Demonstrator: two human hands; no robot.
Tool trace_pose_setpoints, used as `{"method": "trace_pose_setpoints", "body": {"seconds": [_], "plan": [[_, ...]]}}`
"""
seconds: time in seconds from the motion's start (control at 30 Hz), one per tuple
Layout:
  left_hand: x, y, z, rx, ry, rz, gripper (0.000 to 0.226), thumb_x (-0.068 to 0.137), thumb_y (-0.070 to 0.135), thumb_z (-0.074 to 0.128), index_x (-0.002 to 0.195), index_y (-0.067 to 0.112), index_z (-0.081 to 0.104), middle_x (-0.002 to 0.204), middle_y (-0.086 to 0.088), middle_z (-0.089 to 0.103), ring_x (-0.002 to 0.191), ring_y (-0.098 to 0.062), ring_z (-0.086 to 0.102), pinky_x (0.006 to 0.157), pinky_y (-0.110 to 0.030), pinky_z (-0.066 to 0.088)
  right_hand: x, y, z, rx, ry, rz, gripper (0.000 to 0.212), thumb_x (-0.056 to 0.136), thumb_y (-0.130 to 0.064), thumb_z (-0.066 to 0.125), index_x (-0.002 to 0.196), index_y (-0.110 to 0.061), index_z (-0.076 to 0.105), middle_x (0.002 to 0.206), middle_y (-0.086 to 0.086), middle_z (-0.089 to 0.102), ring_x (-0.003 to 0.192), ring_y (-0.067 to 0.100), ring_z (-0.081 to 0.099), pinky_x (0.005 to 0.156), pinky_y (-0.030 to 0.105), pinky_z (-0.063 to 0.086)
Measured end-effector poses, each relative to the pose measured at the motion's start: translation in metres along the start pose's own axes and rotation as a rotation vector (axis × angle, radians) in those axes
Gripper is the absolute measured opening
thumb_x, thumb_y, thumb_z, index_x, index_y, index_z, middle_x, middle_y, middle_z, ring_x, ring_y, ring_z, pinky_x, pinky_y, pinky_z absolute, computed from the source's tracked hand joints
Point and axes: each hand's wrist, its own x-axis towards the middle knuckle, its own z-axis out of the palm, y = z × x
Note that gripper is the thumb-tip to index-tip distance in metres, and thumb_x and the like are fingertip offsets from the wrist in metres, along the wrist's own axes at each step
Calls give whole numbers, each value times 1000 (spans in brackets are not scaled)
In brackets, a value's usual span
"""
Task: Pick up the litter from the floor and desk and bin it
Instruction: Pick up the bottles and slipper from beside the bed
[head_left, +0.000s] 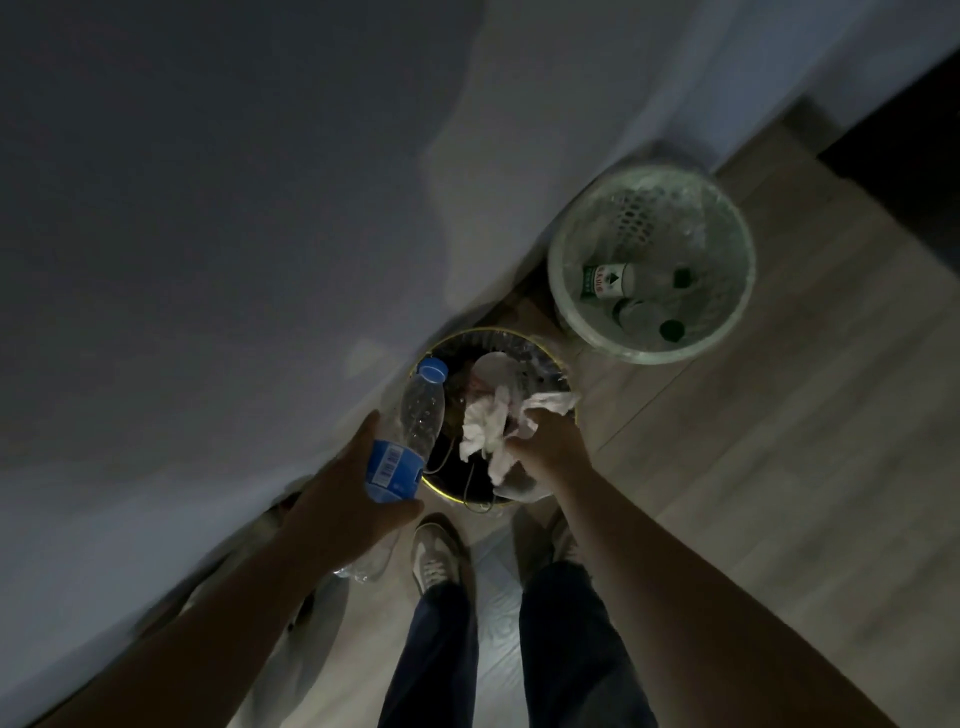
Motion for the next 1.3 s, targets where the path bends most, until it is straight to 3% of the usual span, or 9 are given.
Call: {"method": "trace_pose_setpoints", "body": {"seconds": [0.3, 0.47, 0.67, 0.83, 0.97, 1.07, 1.17, 1.23, 1.3], "plan": [[8, 70, -5, 16, -31, 53, 108, 69, 37, 82, 149, 27, 11, 124, 1, 50, 100, -14, 55, 82, -27, 50, -44, 28, -70, -106, 57, -88, 25, 89, -15, 58, 112, -8, 64, 116, 7, 65, 110, 22, 60, 78, 20, 37], [27, 135, 4, 89, -90, -20, 84, 64, 49, 82, 125, 17, 34, 114, -3, 55, 95, -19, 60, 82, -35, 55, -69, 53, -125, -120, 75, -97, 32, 90, -18, 59, 120, -8, 61, 124, 4, 62, 115, 19, 57, 90, 20, 39], [59, 222, 36, 41, -93, 15, 65, 72, 45, 77, 121, 9, 50, 98, 1, 59, 83, -14, 59, 66, -26, 49, -82, 88, -179, 77, 144, 8, 29, 84, -16, 64, 112, -16, 64, 105, 1, 64, 92, 12, 59, 77, 21, 46], [88, 276, 52, -51, -105, 61, 99, 49, 82, 68, 122, 16, 52, 114, -5, 60, 97, -21, 63, 73, -33, 53, -87, 112, -203, 109, 162, 8, 30, 87, -19, 64, 116, -16, 62, 106, 1, 63, 97, 15, 61, 80, 24, 49], [70, 305, 49, 52, -12, 166, 74, 67, 58, 70, 125, 16, 49, 107, -6, 63, 84, -18, 65, 58, -26, 49, -94, 122, -213, 142, 177, 9, 29, 86, -19, 65, 115, -16, 64, 108, 2, 66, 96, 14, 62, 83, 26, 53], [43, 309, 46, 280, 1, 220, 50, 87, 33, 61, 130, 10, 47, 116, -7, 59, 103, -21, 59, 71, -22, 39, -106, 121, -220, 125, 174, -23, 29, 87, -19, 64, 116, -16, 63, 109, 1, 66, 96, 12, 61, 82, 21, 49], [15, 296, 38, 439, -43, 261, 38, 87, 26, 58, 122, 11, 55, 111, -3, 60, 107, -19, 60, 67, -16, 38, -124, 113, -232, 125, 176, -56, 27, 86, -18, 64, 113, -16, 63, 107, 1, 65, 97, 13, 61, 84, 24, 51], [-13, 293, 26, 520, -90, 269, 43, 89, 26, 57, 129, 10, 51, 126, -5, 57, 116, -19, 56, 82, -24, 45, -139, 104, -241, 114, 185, -76, 24, 86, -18, 64, 110, -17, 63, 105, 0, 63, 95, 13, 60, 78, 20, 50], [-42, 290, 10, 597, -93, 294, 47, 93, 28, 53, 137, 14, 43, 140, -3, 49, 128, -17, 46, 100, -27, 35, -155, 91, -252, 77, 183, -105, 23, 86, -17, 64, 109, -18, 63, 104, 0, 62, 92, 11, 59, 69, 14, 45]]}}
